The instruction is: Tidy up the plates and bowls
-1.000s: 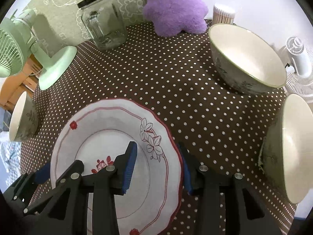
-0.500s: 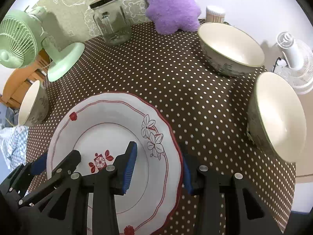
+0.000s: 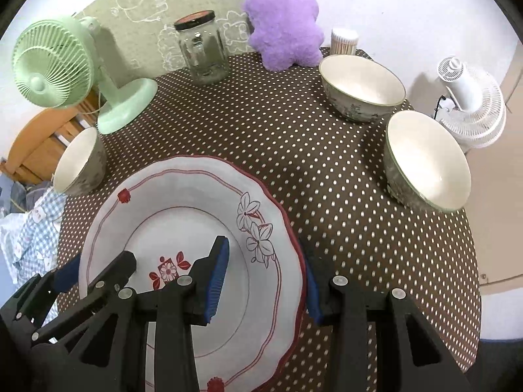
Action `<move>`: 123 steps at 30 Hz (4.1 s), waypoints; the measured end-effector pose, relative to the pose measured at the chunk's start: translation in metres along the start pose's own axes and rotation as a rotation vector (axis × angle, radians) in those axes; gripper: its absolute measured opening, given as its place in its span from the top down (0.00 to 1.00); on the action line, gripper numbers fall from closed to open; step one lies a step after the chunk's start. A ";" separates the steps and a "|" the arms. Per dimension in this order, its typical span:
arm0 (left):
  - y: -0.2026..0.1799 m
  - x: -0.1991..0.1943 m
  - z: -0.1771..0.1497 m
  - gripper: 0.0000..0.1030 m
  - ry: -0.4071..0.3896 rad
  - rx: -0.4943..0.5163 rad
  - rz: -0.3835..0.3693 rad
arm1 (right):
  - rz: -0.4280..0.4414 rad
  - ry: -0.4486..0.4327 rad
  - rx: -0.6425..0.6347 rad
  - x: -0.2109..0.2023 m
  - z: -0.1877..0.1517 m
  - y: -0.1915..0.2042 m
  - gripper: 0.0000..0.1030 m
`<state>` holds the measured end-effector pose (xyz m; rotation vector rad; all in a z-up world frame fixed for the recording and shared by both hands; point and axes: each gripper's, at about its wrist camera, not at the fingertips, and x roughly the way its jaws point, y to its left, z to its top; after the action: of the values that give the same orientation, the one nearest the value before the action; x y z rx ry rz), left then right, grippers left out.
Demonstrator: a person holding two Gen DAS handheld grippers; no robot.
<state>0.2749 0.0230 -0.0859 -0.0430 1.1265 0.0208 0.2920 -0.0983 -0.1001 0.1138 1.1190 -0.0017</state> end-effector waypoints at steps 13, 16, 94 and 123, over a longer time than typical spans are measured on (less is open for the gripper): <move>0.031 -0.022 -0.041 0.52 0.001 0.020 -0.006 | -0.029 0.003 0.003 -0.032 -0.044 0.030 0.55; 0.037 -0.021 -0.052 0.52 0.014 0.023 -0.009 | -0.034 0.008 0.003 -0.033 -0.055 0.036 0.55; 0.060 -0.010 -0.106 0.51 0.041 0.072 0.065 | -0.100 0.090 -0.105 -0.011 -0.122 0.070 0.68; 0.049 -0.067 -0.107 0.17 -0.042 0.135 -0.049 | -0.041 -0.006 0.007 -0.071 -0.122 0.039 0.33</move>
<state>0.1475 0.0669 -0.0721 0.0497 1.0827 -0.0972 0.1542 -0.0527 -0.0857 0.0972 1.1154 -0.0421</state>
